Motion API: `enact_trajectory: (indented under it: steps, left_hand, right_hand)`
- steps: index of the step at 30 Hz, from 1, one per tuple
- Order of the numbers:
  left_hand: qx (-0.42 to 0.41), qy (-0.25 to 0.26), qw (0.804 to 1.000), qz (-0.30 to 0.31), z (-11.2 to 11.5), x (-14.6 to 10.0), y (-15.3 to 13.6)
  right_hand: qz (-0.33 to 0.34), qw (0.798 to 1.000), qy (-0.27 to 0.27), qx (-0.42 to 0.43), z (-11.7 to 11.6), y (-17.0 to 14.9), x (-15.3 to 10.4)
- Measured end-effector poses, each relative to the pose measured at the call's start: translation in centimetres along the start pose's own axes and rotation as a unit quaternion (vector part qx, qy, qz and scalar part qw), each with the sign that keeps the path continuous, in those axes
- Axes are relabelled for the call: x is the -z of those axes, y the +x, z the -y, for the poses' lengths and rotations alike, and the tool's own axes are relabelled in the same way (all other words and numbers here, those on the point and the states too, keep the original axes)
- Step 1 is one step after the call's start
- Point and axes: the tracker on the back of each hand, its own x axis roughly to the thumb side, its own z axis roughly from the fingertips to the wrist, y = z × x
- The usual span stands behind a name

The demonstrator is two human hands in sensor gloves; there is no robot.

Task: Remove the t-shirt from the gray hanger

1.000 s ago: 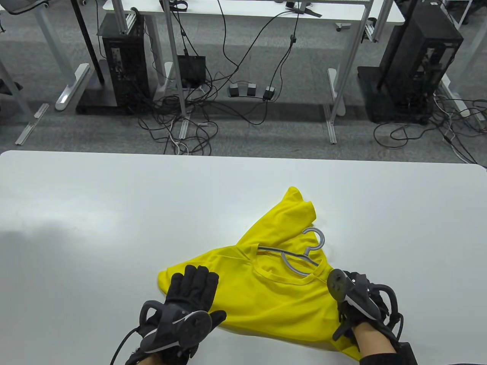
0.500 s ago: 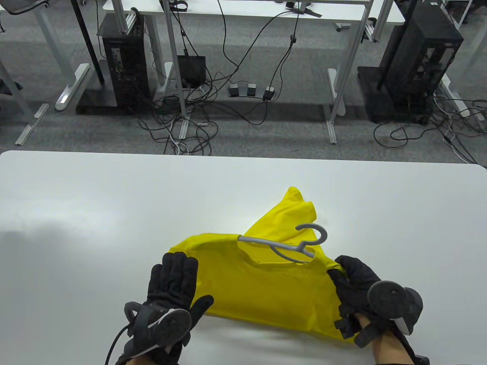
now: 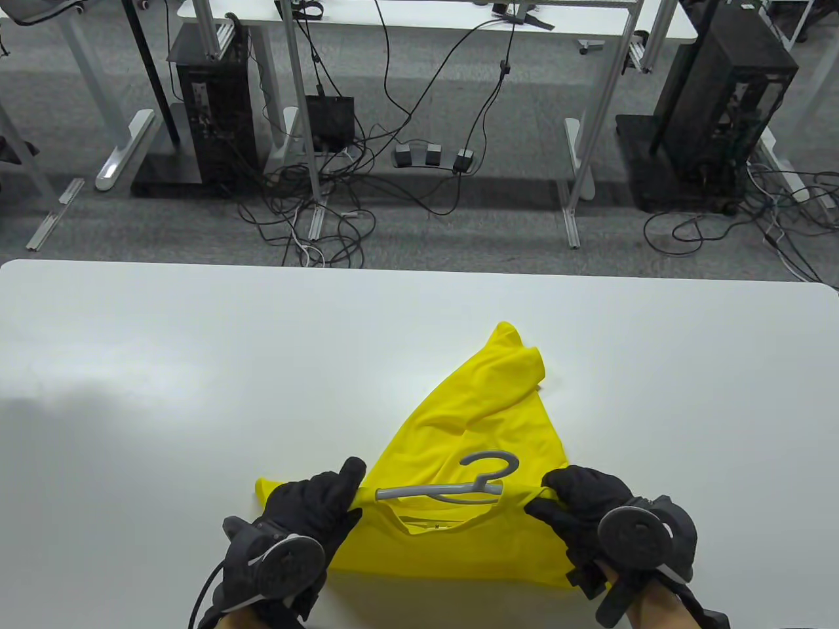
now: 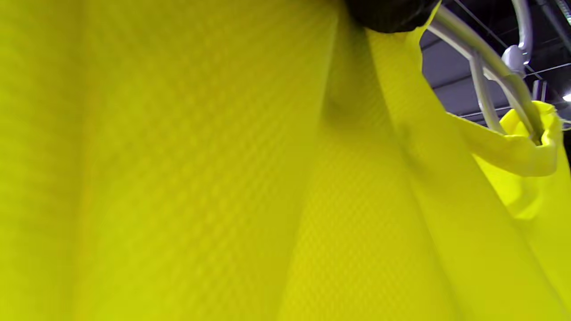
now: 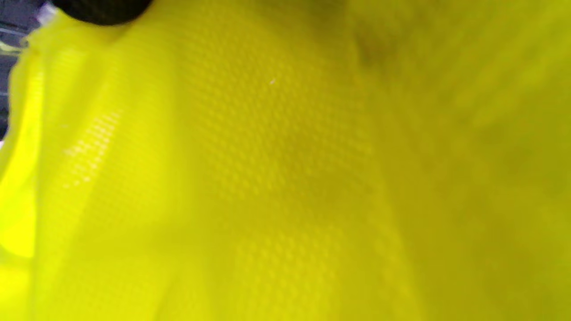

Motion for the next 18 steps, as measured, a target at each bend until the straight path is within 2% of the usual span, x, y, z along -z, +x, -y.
enact_trajectory:
  steps: [6, 9, 13, 18]
  left_hand:
    - [0.019, 0.03, 0.999, 0.034, -0.4, -0.1, 1.2]
    - [0.024, 0.043, 0.997, 0.054, -0.3, -0.2, 1.8]
    - [-0.017, 0.052, 0.997, 0.053, -0.2, -0.3, 1.5]
    - [-0.029, 0.064, 0.997, 0.039, -0.4, -0.3, 0.9]
  right_hand:
    - [0.06, 0.997, 0.042, -0.03, -1.1, 2.7, -0.1]
    - [0.084, 0.995, 0.04, -0.037, -1.9, 4.3, 0.0]
    - [0.083, 0.995, 0.034, -0.043, -2.0, 5.0, 0.0]
    - [0.05, 0.998, 0.002, -0.044, -1.1, 4.1, 0.0]
